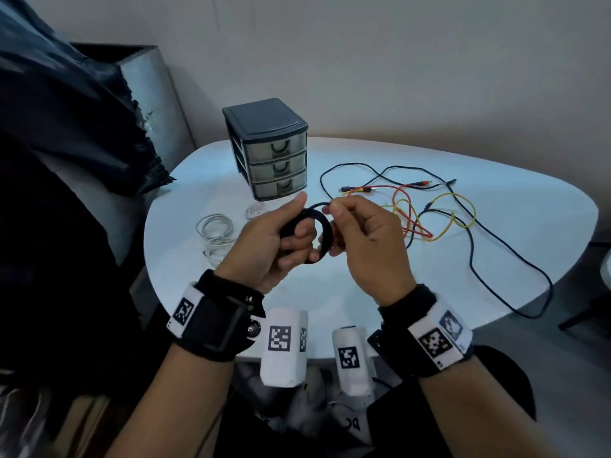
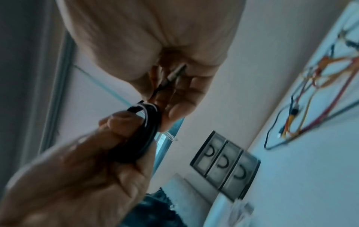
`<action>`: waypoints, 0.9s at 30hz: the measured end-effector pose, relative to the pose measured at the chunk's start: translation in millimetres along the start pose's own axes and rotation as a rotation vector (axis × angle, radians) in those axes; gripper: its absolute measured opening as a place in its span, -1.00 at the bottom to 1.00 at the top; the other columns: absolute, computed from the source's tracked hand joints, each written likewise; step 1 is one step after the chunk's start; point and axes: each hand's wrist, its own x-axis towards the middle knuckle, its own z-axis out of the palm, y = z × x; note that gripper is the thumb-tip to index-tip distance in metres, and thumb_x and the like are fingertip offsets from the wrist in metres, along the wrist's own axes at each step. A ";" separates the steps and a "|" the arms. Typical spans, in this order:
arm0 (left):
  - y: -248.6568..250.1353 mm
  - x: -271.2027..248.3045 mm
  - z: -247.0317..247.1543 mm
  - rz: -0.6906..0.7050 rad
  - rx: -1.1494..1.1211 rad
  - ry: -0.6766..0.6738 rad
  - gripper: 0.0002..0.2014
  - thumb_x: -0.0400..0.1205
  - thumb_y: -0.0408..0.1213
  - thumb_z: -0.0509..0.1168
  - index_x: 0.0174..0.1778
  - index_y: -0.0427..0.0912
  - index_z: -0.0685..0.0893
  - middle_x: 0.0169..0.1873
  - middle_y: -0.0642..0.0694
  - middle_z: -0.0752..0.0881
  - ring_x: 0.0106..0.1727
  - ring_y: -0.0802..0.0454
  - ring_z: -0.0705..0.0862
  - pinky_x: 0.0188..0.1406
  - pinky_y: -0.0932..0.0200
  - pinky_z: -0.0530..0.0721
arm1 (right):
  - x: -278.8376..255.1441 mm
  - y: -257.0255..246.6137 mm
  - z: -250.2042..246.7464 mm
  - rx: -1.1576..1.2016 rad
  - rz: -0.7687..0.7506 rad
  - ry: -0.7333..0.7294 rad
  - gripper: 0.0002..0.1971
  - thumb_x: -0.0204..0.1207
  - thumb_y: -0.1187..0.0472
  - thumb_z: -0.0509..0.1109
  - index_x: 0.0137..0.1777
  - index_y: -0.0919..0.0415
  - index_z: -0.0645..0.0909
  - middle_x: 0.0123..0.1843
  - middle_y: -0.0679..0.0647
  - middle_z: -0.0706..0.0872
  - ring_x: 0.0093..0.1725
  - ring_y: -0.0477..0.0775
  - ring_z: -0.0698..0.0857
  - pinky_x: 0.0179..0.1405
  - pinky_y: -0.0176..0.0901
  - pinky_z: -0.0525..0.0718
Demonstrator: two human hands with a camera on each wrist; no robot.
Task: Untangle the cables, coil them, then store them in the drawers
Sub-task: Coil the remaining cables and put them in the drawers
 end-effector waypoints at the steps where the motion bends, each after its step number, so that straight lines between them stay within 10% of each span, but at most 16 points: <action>1: -5.7 2.7 0.6 -0.011 0.033 0.008 -0.51 0.71 0.01 0.15 -0.53 -0.11 0.38 -0.66 0.04 0.18 -0.74 0.12 0.17 -0.36 0.19 0.53 | -0.5 3.9 0.8 -0.043 -0.015 0.028 -0.82 0.71 0.28 0.29 -0.10 0.19 0.68 -0.43 0.07 0.68 -0.48 -0.02 0.63 -0.43 -0.14 0.65; 13: -113.1 -15.1 8.0 -0.107 0.063 0.293 -0.50 0.79 -0.02 0.13 -0.51 -0.07 0.36 -0.56 -0.05 0.32 -0.50 -0.02 0.35 -0.33 0.12 0.41 | -62.8 63.1 -17.8 -0.051 0.461 -0.109 -0.77 0.73 0.23 0.25 -0.09 0.24 0.68 -0.41 0.13 0.73 -0.46 0.00 0.66 -0.46 -0.24 0.54; 21: -102.5 -16.9 -12.6 -0.060 0.459 0.265 -0.42 0.79 0.01 0.07 -0.62 0.01 0.38 -0.47 0.00 0.51 -0.36 0.07 0.41 -0.11 0.09 0.31 | -62.0 54.9 -32.5 -0.398 0.303 -0.243 -0.85 0.65 0.12 0.38 -0.08 -0.04 0.77 -0.16 -0.14 0.74 -0.12 -0.14 0.66 -0.09 -0.31 0.55; 27: -112.1 -16.3 -11.0 -0.104 0.151 0.294 -0.57 0.76 -0.07 0.15 0.04 -0.35 0.78 -0.58 0.15 0.42 -0.25 0.08 0.51 -0.08 0.15 0.46 | -57.3 46.0 -41.5 -0.427 0.271 -0.233 -0.86 0.61 0.18 0.41 -0.09 -0.04 0.79 -0.26 -0.22 0.77 -0.16 -0.23 0.74 -0.12 -0.27 0.69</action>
